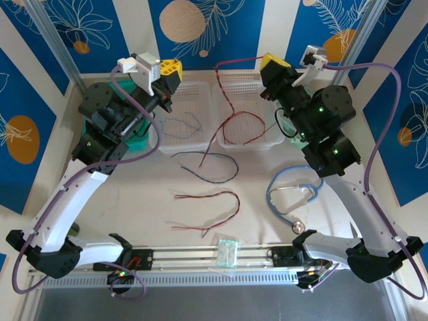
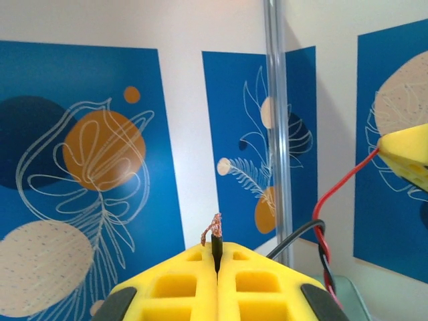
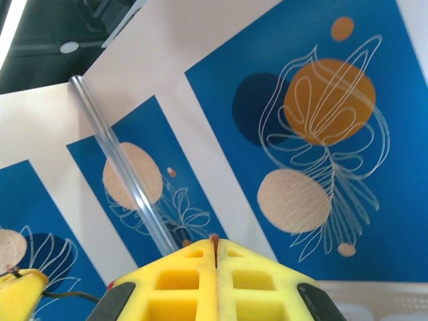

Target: Untangle the cables

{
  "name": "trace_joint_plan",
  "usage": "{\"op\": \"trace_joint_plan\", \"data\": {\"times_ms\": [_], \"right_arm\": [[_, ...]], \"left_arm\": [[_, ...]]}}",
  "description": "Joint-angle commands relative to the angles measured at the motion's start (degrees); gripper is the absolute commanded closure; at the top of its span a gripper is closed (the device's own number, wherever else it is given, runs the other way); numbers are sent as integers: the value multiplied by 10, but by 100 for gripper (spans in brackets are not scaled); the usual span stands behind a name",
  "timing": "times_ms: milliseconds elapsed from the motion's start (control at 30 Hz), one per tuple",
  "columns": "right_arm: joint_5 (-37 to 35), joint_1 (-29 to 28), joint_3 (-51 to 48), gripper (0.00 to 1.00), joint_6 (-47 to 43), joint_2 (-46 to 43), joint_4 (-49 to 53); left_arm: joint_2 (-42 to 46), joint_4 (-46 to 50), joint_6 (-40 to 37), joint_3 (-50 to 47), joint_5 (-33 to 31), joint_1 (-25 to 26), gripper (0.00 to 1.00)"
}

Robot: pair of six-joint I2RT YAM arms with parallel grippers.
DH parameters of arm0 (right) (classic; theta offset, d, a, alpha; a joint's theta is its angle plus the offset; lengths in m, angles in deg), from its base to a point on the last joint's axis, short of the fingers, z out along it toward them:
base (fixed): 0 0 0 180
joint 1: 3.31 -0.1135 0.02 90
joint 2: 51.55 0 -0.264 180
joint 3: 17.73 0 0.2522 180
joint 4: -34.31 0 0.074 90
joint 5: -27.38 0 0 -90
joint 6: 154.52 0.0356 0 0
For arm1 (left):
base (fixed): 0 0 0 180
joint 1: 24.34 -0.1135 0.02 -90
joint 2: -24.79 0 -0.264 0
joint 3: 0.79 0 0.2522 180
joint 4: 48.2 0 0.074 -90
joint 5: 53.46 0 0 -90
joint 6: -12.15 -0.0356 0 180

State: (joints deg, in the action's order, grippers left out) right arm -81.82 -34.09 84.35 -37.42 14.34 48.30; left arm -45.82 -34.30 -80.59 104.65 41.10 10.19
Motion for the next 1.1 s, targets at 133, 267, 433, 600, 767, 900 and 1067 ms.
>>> {"op": "trace_joint_plan", "data": {"times_ms": [133, 267, 433, 600, 767, 900, 1067], "right_arm": [[-115, 14, 13, 100, -66, -29, -45], [-128, 38, 4, 100, -61, -45, -42], [-142, 70, 0, 100, -48, -60, -14], [-137, 104, -6, 100, -36, -78, 6], [-131, 126, -6, 100, -37, -87, 23], [-114, 147, -13, 100, -24, -96, 36], [6, 160, 8, 100, 38, -69, 121]], "left_arm": [[36, 4, -34, -13, -102, -13, 100], [57, 21, -23, -42, -119, -29, 100], [81, 44, 9, -66, -145, -66, 100], [100, 63, 62, -89, -164, -126, 100], [116, 84, 110, -108, -160, -181, 100], [125, 88, 142, -122, -137, -212, 100], [121, 61, 145, -117, 24, -213, 100]]}}
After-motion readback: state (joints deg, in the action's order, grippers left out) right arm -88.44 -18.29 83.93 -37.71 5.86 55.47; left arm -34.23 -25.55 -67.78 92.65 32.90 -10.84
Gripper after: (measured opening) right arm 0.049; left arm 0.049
